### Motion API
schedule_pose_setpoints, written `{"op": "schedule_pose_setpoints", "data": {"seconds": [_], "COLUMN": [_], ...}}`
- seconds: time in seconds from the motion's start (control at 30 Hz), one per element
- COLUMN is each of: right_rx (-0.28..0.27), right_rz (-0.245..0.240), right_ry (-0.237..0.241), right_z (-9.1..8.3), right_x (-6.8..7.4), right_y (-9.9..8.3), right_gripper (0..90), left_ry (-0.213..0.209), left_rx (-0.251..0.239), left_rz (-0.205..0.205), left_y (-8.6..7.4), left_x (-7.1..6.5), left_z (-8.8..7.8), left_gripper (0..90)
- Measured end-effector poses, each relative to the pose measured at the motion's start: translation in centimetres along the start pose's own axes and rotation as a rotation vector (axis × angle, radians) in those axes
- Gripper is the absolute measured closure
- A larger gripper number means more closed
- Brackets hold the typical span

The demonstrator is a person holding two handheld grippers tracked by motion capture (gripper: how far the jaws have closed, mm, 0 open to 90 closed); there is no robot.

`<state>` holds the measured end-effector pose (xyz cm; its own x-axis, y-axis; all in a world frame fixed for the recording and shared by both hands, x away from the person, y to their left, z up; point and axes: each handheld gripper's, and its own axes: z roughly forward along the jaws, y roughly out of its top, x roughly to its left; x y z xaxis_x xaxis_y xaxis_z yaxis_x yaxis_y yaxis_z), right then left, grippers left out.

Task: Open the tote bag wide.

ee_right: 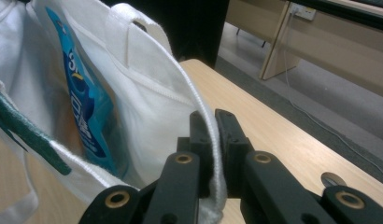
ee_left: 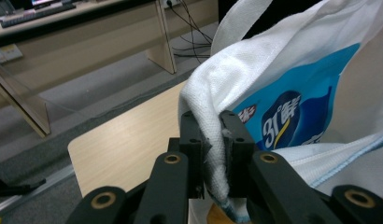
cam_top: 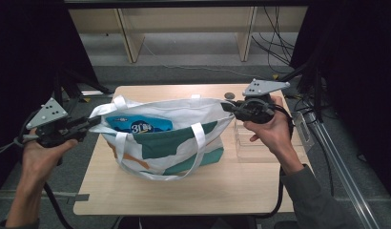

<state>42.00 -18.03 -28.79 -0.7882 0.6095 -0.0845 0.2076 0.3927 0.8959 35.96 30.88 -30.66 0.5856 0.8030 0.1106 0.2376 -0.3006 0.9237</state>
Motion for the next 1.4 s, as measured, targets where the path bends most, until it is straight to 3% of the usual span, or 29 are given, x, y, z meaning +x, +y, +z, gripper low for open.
{"op": "schedule_pose_setpoints", "data": {"seconds": [0.13, 0.3, 0.43, 0.5, 0.53, 0.57, 0.67, 0.7, 0.77, 0.83, 0.97, 1.0, 1.07, 1.13, 1.23, 1.33, 1.4], "right_rx": [0.016, 0.034, 0.066, 0.078, 0.08, 0.092, 0.111, 0.119, 0.122, 0.14, 0.148, 0.149, 0.159, 0.188, 0.214, 0.265, 0.289], "right_rz": [0.0, 0.009, -0.012, -0.01, -0.001, 0.01, 0.015, -0.014, 0.005, 0.017, 0.002, -0.008, -0.02, -0.011, 0.022, 0.012, 0.006], "right_ry": [-0.01, -0.026, -0.033, -0.034, -0.029, -0.026, -0.032, -0.03, -0.052, -0.043, -0.053, -0.046, -0.05, -0.055, -0.042, -0.041, -0.038], "right_z": [1.5, 2.7, 3.8, 4.0, 4.3, 4.4, 5.0, 5.2, 5.5, 5.9, 6.6, 6.7, 7.1, 7.4, 8.4, 9.3, 9.7], "right_x": [0.3, 0.2, -0.1, -0.1, 0.0, 0.0, 0.3, 0.2, 0.4, 0.4, 0.8, 0.9, 1.1, 1.4, 1.6, 2.0, 2.2], "right_y": [-0.5, -1.0, -1.6, -2.0, -2.3, -2.6, -3.4, -3.7, -4.4, -5.2, -6.4, -6.6, -7.2, -7.9, -9.7, -11.9, -12.5], "right_gripper": [86.6, 86.6, 86.6, 86.6, 86.6, 86.6, 86.5, 86.5, 86.5, 86.5, 86.5, 86.4, 86.4, 86.4, 86.4, 86.4, 86.4], "left_ry": [0.01, -0.012, -0.031, -0.037, -0.047, -0.038, -0.042, -0.042, -0.046, -0.045, -0.029, -0.029, -0.034, -0.042, -0.041, -0.051, -0.04], "left_rx": [0.016, 0.028, 0.051, 0.067, 0.064, 0.074, 0.089, 0.094, 0.111, 0.126, 0.208, 0.226, 0.23, 0.271, 0.295, 0.319, 0.331], "left_rz": [-0.004, -0.054, -0.094, -0.112, -0.099, -0.124, -0.108, -0.102, -0.08, -0.087, -0.07, -0.043, -0.072, -0.095, -0.096, -0.108, -0.084], "left_y": [-1.3, -2.3, -3.2, -3.8, -4.1, -4.4, -5.1, -5.3, -5.7, -6.2, -7.8, -8.2, -9.4, -10.4, -11.6, -12.0, -12.2], "left_x": [0.7, 1.7, 2.6, 3.1, 3.5, 3.5, 3.5, 3.4, 3.4, 3.3, 2.9, 3.1, 2.9, 2.7, 2.5, 2.4, 2.1], "left_z": [0.9, 2.0, 3.7, 4.6, 5.0, 5.3, 6.0, 6.1, 6.3, 6.5, 7.4, 7.6, 8.2, 8.6, 9.2, 9.5, 9.7], "left_gripper": [80.7, 80.5, 80.4, 80.4, 80.4, 80.4, 80.4, 80.4, 80.3, 80.3, 80.2, 80.2, 80.1, 80.1, 80.0, 80.0, 80.0]}}
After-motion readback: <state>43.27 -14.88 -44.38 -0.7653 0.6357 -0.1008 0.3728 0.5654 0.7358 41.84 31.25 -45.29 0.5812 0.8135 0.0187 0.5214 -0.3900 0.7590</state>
